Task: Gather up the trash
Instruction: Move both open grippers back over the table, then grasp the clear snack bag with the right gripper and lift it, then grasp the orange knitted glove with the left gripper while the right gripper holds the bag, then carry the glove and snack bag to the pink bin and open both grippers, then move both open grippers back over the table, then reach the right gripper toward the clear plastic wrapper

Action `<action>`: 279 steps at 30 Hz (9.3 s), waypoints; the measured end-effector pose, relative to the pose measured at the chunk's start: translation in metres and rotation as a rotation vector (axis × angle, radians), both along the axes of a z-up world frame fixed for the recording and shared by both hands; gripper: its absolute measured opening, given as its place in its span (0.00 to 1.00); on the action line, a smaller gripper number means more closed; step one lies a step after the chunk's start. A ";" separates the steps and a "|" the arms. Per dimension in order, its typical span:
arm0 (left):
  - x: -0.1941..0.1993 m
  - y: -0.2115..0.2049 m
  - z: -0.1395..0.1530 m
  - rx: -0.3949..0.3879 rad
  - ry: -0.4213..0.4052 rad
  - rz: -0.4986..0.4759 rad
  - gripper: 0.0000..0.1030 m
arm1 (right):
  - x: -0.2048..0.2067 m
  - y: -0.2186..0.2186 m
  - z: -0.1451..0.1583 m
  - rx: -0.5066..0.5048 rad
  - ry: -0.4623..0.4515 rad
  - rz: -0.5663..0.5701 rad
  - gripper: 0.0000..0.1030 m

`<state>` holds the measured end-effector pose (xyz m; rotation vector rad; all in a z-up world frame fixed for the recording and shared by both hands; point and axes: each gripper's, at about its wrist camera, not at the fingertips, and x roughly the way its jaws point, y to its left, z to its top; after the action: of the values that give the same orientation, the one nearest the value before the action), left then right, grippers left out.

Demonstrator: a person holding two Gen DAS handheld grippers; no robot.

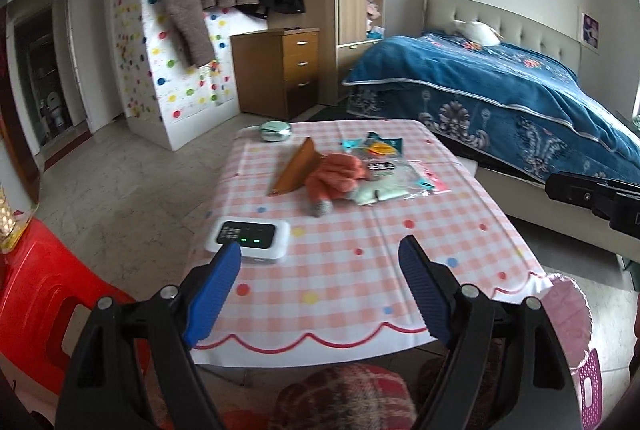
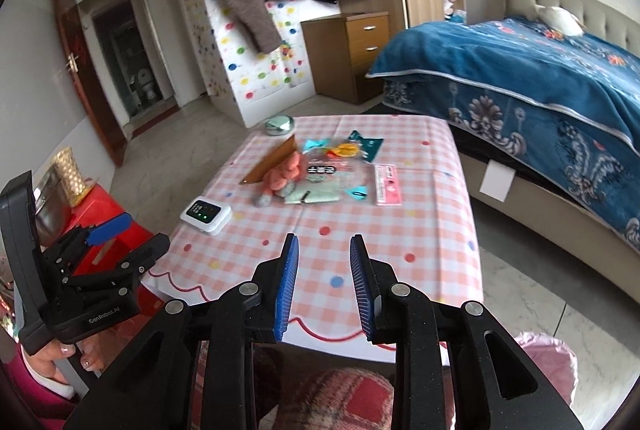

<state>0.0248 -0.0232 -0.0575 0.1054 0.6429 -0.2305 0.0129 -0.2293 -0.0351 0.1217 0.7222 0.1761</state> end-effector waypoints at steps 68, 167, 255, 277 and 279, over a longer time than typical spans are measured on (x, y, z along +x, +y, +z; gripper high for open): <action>0.105 0.022 -0.055 0.074 0.121 0.122 0.80 | 0.174 0.060 -0.090 -0.229 0.095 0.064 0.22; -0.095 -0.337 -0.049 -0.009 0.118 -0.932 0.23 | -0.195 -0.212 -0.085 0.089 0.093 -0.629 0.07; 0.111 0.009 -0.043 0.067 0.078 0.069 0.81 | 0.135 0.000 -0.090 -0.107 0.145 0.020 0.79; 0.119 -0.007 -0.067 0.066 0.140 0.047 0.81 | 0.195 0.016 -0.121 -0.181 0.201 -0.008 0.16; 0.114 -0.007 -0.067 0.072 0.139 0.047 0.81 | 0.187 0.017 -0.118 -0.150 0.181 -0.012 0.01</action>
<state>0.1388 -0.0298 -0.1245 0.1442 0.7916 -0.1702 0.1999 -0.2123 -0.1532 -0.0014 0.9125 0.0990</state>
